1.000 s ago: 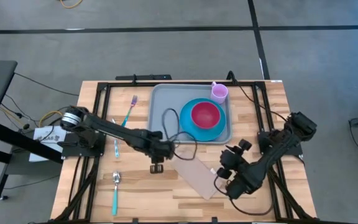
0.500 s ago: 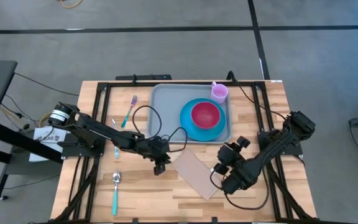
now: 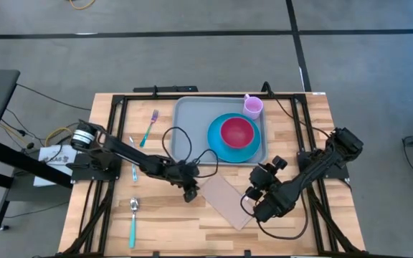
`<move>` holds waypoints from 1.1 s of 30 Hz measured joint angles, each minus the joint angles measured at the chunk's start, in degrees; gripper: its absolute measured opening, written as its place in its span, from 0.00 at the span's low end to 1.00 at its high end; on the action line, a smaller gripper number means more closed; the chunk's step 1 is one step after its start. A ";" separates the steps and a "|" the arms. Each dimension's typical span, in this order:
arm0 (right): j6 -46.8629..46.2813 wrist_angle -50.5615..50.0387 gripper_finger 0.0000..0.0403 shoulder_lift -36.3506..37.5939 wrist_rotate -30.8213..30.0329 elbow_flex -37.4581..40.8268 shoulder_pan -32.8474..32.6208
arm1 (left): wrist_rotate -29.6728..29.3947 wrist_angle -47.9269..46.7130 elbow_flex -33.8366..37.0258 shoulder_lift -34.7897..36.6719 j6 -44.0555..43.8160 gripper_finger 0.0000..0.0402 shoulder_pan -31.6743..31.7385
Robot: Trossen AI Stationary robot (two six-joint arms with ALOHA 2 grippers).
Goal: Set up tray
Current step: Put the brown napkin to the left of the blue plate on the gray tray
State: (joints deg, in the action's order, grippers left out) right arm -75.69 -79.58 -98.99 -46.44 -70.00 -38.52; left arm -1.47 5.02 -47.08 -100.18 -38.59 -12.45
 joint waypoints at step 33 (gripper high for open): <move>1.27 0.73 0.32 0.01 0.02 0.00 0.00 | 6.40 9.49 -2.16 -8.51 -4.85 0.35 2.31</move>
State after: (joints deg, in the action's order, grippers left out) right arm -74.42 -78.85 -98.98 -46.41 -70.00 -38.52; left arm 4.93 14.50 -49.24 -108.69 -43.44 -10.13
